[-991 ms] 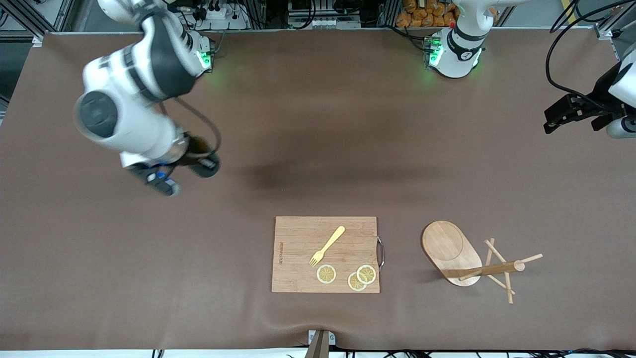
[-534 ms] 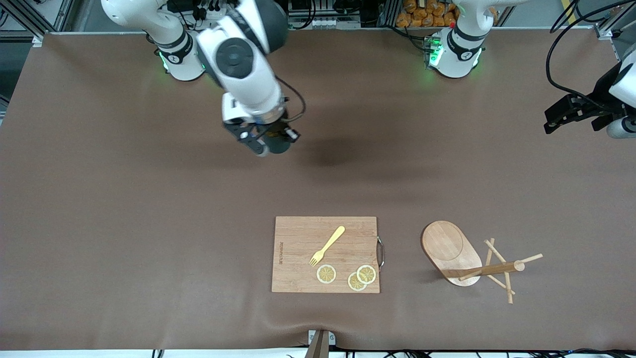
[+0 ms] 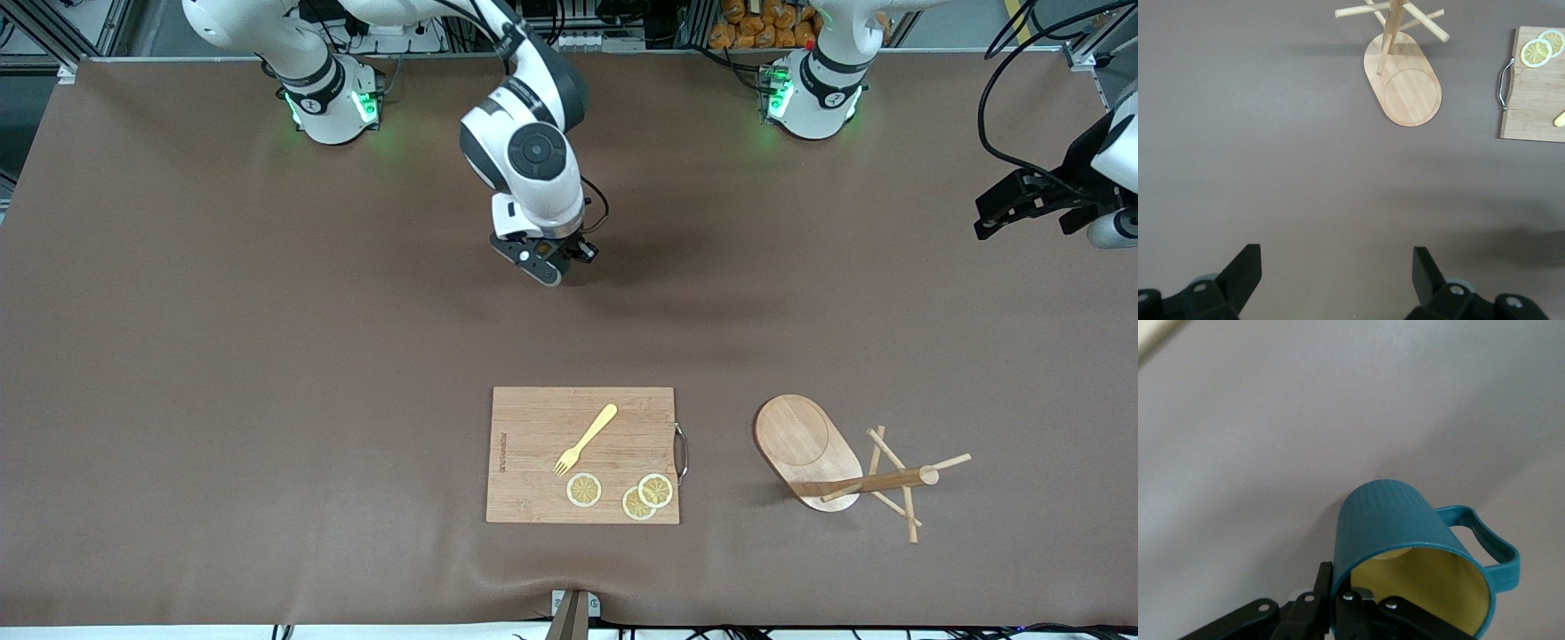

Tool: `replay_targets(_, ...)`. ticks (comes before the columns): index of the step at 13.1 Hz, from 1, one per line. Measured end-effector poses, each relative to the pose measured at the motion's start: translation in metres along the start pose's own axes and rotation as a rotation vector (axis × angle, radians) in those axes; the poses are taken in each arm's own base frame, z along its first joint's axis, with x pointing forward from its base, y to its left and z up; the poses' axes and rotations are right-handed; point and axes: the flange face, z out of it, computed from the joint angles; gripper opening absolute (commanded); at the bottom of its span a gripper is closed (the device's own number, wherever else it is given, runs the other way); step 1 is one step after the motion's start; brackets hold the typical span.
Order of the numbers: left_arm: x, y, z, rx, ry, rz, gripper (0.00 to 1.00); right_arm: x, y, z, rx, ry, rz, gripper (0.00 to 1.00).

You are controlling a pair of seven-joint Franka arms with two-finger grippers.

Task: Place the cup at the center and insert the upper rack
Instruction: 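Lower the mug onto the table and open the right gripper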

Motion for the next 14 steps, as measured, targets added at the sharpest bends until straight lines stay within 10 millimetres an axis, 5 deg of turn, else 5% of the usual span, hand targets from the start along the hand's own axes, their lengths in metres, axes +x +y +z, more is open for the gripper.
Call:
replay_targets(4,0.000,0.000,0.000,0.000,-0.001,0.000,1.00,-0.006,-0.004,0.037,-0.004,-0.001,-0.006,0.00)
replay_targets(12,0.001,0.000,0.001,0.000,-0.003,0.000,1.00,-0.020,-0.009,0.044,0.033,-0.048,0.088,0.04)
replay_targets(13,0.001,0.000,0.001,0.000,-0.003,0.001,1.00,-0.021,-0.010,0.044,0.038,-0.049,0.102,0.15)
replay_targets(14,0.001,0.001,0.001,0.000,-0.003,0.001,1.00,-0.022,-0.010,0.044,0.042,-0.049,0.112,0.62)
